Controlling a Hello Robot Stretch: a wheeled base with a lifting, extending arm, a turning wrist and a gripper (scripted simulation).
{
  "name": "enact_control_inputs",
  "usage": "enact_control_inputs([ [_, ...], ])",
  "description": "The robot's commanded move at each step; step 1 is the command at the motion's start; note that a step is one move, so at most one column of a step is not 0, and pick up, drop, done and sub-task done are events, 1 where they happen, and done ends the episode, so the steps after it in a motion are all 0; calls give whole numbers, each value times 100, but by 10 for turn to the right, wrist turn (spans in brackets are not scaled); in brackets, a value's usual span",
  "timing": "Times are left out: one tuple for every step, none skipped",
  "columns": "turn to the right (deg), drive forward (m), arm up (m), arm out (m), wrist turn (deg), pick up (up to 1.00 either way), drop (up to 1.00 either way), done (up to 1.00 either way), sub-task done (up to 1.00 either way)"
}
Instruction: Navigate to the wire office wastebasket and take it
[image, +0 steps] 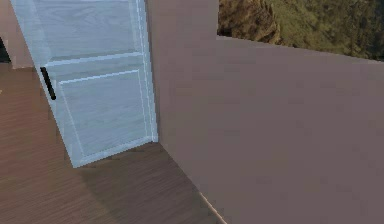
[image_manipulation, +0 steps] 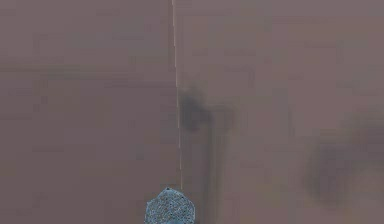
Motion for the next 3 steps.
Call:
enact_control_inputs([
  [0, 0, 0, 20, 0, 0, 0, 0, 0],
  [0, 0, 0, 0, 450, 0, 0, 0, 0],
  [0, 0, 0, 0, 450, 0, 0, 0, 0],
])
